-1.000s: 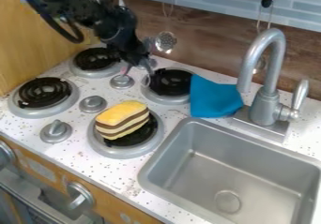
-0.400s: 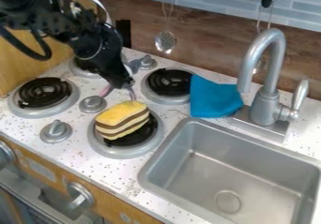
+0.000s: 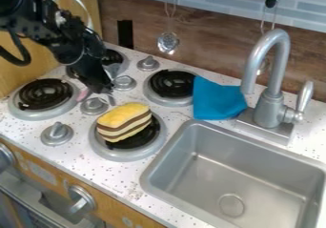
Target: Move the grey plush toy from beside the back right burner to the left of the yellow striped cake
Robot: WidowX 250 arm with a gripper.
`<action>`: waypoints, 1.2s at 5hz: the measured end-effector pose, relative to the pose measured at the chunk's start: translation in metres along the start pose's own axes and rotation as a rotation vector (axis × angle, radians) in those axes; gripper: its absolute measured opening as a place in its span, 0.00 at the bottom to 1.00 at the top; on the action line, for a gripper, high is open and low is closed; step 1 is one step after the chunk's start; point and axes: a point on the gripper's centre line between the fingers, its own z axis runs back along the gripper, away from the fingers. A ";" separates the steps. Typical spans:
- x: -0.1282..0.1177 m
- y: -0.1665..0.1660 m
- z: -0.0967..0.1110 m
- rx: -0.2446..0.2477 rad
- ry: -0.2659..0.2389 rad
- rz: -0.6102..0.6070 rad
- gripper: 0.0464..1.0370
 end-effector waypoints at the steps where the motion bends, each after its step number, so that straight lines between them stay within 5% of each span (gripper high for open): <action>1: 0.000 0.003 0.000 0.002 -0.009 0.039 0.32; 2: -0.004 0.010 0.000 0.025 0.010 0.033 0.32; 3: -0.013 0.007 -0.003 -0.002 0.050 -0.001 0.32; 6: -0.051 0.004 -0.033 -0.001 0.227 -0.017 0.37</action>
